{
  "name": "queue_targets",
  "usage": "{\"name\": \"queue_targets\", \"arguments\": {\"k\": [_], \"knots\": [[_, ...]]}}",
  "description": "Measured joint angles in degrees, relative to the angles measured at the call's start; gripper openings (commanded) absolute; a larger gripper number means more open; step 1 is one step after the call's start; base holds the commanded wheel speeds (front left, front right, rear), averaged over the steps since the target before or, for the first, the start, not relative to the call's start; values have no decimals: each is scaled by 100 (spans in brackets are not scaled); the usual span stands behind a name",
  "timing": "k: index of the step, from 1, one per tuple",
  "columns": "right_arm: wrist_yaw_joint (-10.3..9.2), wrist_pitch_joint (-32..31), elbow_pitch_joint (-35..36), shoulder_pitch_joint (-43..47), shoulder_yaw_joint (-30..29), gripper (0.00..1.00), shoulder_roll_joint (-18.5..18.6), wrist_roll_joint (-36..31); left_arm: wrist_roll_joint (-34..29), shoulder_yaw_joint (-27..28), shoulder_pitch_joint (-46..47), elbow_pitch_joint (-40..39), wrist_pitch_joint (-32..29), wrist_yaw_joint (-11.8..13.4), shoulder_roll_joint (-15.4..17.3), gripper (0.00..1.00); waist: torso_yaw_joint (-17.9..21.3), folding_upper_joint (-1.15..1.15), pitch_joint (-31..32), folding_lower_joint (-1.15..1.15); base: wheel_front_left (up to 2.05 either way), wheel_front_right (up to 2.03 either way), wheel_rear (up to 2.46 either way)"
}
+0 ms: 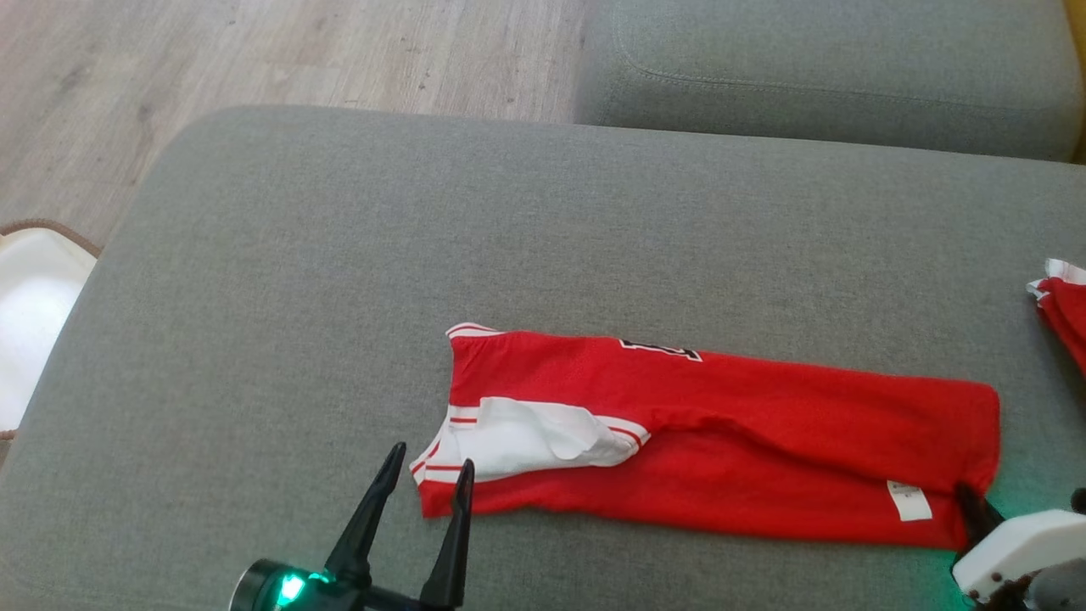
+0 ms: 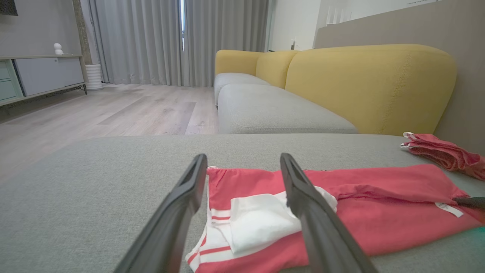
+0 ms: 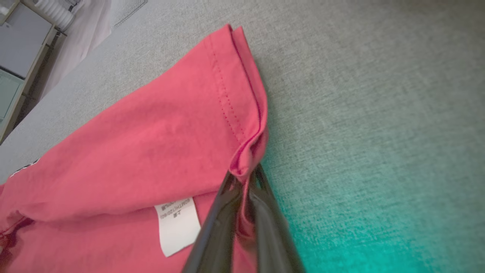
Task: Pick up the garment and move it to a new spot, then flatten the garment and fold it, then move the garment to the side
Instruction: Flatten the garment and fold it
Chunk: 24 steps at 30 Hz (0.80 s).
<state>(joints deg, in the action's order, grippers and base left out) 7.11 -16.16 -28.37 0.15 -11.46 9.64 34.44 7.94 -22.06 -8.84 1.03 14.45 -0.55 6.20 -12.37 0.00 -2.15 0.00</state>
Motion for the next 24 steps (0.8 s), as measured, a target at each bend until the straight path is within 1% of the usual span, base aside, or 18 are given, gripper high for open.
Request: {"name": "queue_targets", "arguments": {"k": [3,5,11,14,17,19,21,24], "knots": [[0,114,-10,0,-14,0,21,-23,-47,23,-37,-7,0,-1,-27,100,29,0,2,0,0,0,0],[0,174,-15,6,-38,0,97,-32,-79,52,-85,-25,0,0,-46,100,59,0,8,0,0,0,0],[0,238,71,-7,-267,0,626,-32,-87,186,-128,-40,0,-4,-90,100,232,0,-8,0,0,0,0],[0,232,240,-17,-375,0,772,-13,-112,190,-125,-37,0,-55,-114,100,295,0,-11,0,0,0,0],[0,146,558,-20,-399,0,753,65,-145,214,-125,-33,0,-99,-116,100,317,0,3,0,0,0,0],[0,22,904,-13,-393,0,683,140,-145,238,-125,-26,0,-102,-119,100,313,0,18,0,0,0,0],[0,-99,1332,0,-374,0,542,283,-145,270,-125,-21,0,-104,-124,100,296,0,33,0,0,0,0],[0,-290,2026,85,-179,0,302,446,-145,323,-128,8,0,-147,-131,100,266,0,69,0,0,0,0]]}}
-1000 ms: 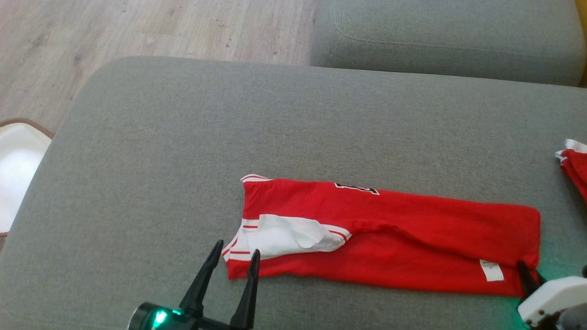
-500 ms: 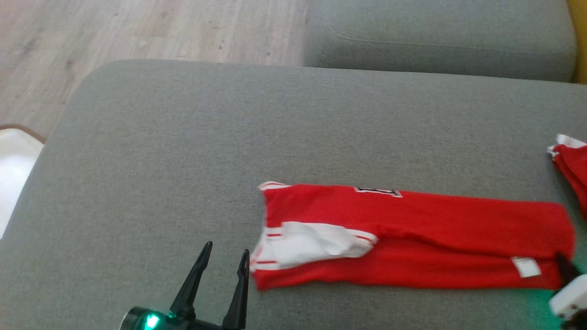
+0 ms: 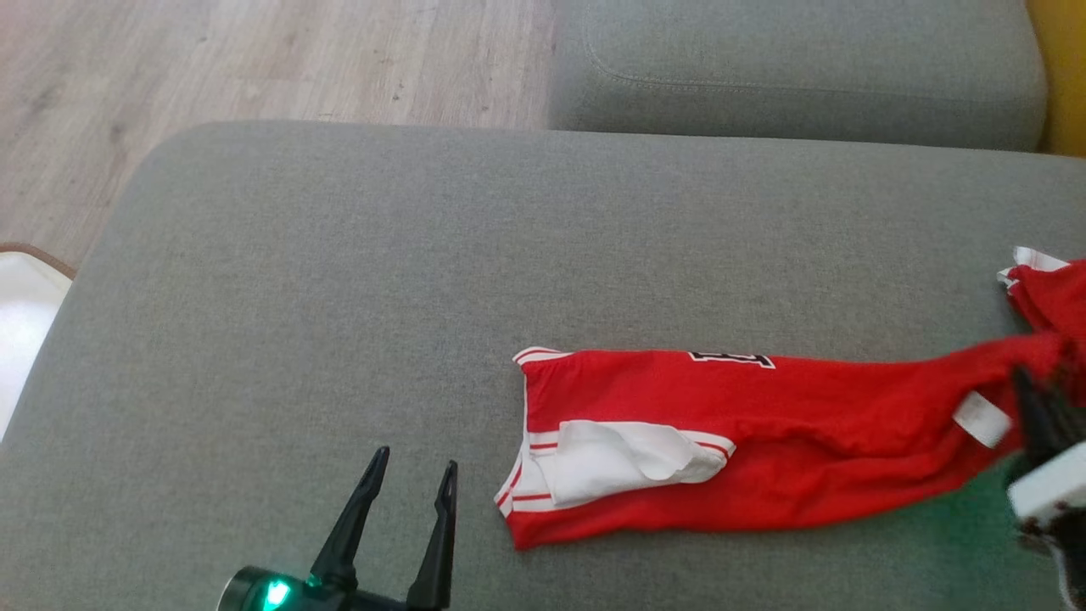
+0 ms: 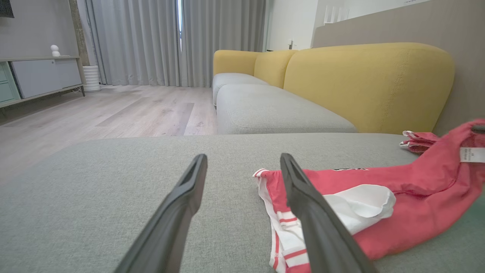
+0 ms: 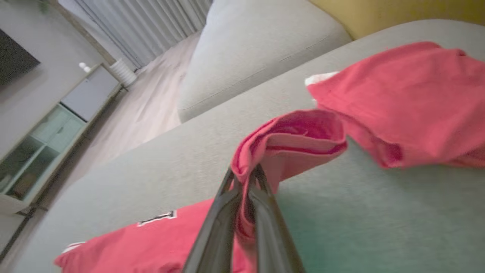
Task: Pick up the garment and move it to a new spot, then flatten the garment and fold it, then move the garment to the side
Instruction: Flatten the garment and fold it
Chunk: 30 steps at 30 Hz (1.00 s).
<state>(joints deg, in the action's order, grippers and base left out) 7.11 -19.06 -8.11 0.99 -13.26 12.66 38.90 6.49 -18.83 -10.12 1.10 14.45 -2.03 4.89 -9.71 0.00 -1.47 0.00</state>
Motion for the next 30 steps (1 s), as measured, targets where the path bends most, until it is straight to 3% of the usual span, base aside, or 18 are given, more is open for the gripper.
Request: {"name": "queue_targets", "arguments": {"k": [8,15,21,30], "knots": [[-1,-369,1122,100,726,0,-559,165,-52,-4,-6,62,0,-56,-16,100,-152,0,96,0,0,0,0],[-1,-491,1343,98,1795,0,-842,344,-54,0,-79,87,0,-108,-21,100,-429,0,150,0,0,0,0],[-1,-399,833,45,2828,0,-914,393,-55,-7,-79,113,0,-155,-25,100,-624,0,110,0,0,0,0],[-1,268,-287,-573,4027,0,-917,788,-55,-21,-72,175,0,-203,-55,100,-846,0,61,0,0,0,0]]}}
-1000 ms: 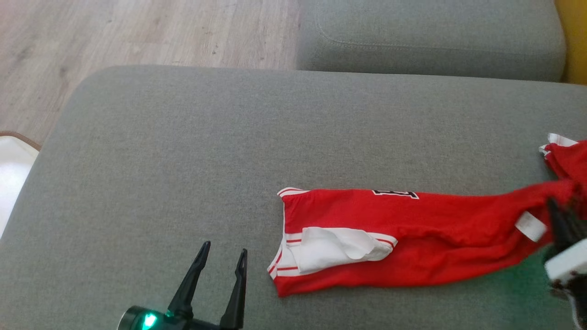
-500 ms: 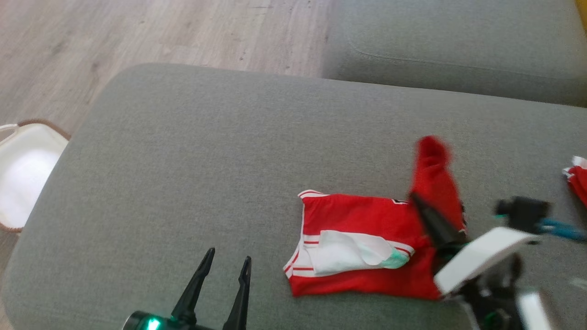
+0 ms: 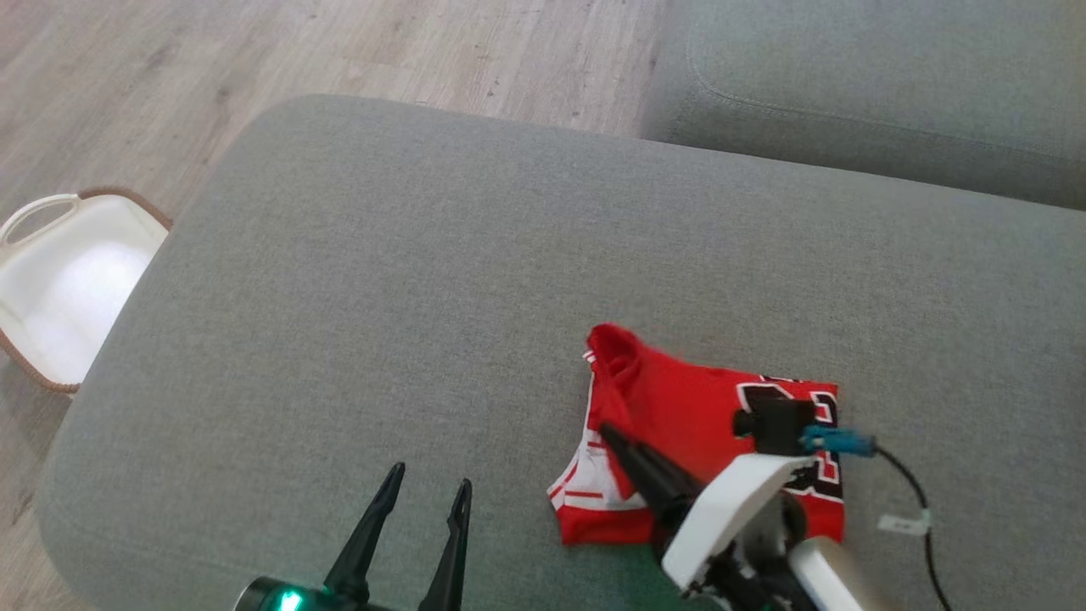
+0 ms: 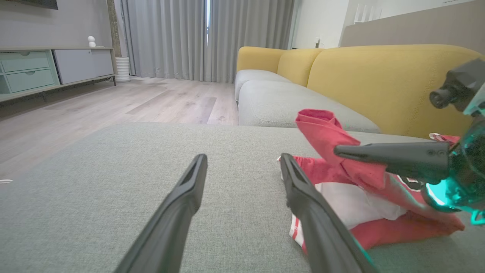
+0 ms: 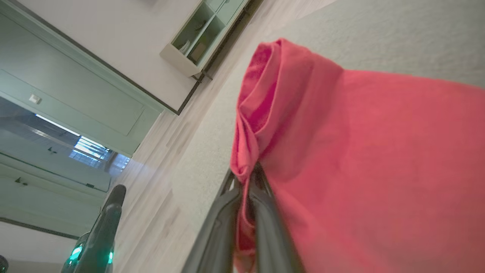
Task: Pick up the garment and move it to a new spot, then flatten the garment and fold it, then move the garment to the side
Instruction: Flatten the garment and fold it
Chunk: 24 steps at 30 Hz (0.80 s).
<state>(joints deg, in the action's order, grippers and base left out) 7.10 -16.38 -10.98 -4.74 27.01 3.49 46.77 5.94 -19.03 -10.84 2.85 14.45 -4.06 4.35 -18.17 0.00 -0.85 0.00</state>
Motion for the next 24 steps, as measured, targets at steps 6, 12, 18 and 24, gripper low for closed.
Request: {"name": "queue_targets", "arguments": {"k": [6,12,18,24], "knots": [[0,750,-474,-263,424,100,1,303,0,9,-2,15,0,1,-12,100,6,0,64,0,0,0,0],[0,1557,-519,-382,78,100,45,-29,0,42,-18,-4,0,58,-19,100,181,0,178,0,0,0,0],[0,2410,-497,-141,-514,100,547,-756,48,242,-88,-143,0,248,-43,100,450,0,333,0,0,0,0],[0,2961,-630,391,-929,100,877,-1419,124,449,-277,-137,0,536,-52,100,690,0,509,0,0,0,0]]}}
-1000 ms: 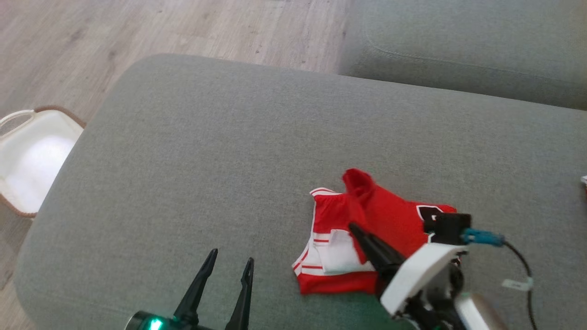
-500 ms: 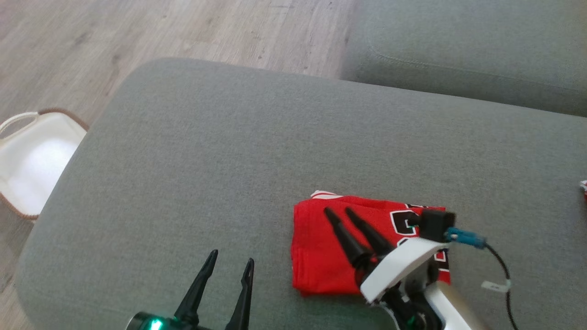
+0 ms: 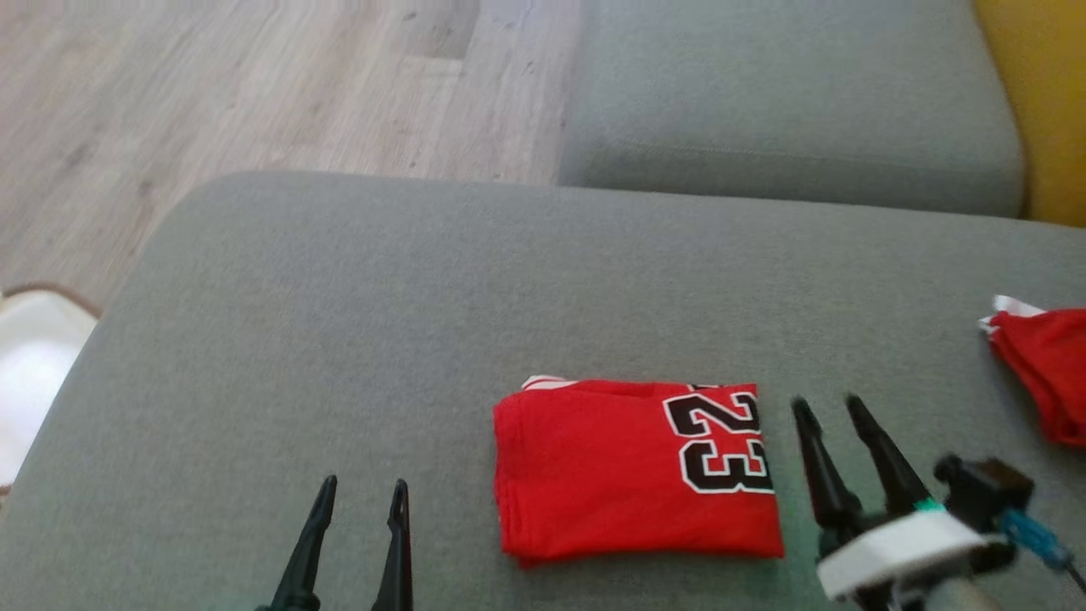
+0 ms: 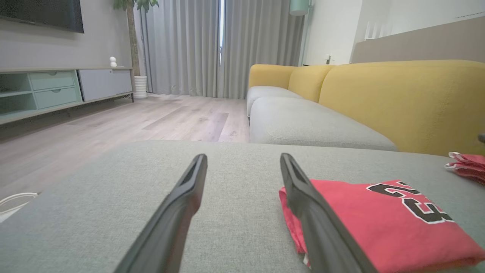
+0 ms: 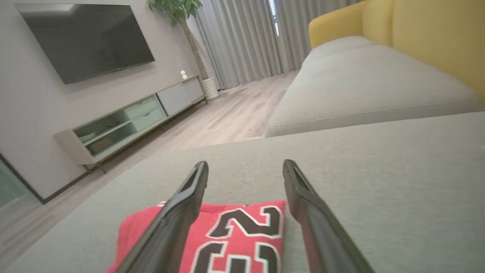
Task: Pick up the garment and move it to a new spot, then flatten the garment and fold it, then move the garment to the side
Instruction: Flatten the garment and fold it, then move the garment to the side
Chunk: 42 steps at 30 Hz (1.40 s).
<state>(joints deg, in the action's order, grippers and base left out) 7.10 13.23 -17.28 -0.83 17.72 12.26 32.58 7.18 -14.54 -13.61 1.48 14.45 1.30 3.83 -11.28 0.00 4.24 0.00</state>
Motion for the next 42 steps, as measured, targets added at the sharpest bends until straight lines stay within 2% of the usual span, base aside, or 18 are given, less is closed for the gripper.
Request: {"name": "queue_targets", "arguments": {"k": [6,12,18,42], "knots": [[0,98,80,717,-560,100,26,-1072,-1,73,-75,-9,0,125,-8,100,231,0,191,0,0,0,0],[0,98,288,1285,-954,100,-421,-1727,-98,164,-221,-33,0,127,-5,100,383,0,308,0,0,0,0],[0,98,407,1347,-1106,100,-613,-1905,-105,200,-312,34,0,94,-4,100,416,0,396,0,0,0,0],[0,98,453,1458,-1188,100,-726,-2006,-103,355,-426,155,0,64,-9,100,433,0,387,0,0,0,0]]}}
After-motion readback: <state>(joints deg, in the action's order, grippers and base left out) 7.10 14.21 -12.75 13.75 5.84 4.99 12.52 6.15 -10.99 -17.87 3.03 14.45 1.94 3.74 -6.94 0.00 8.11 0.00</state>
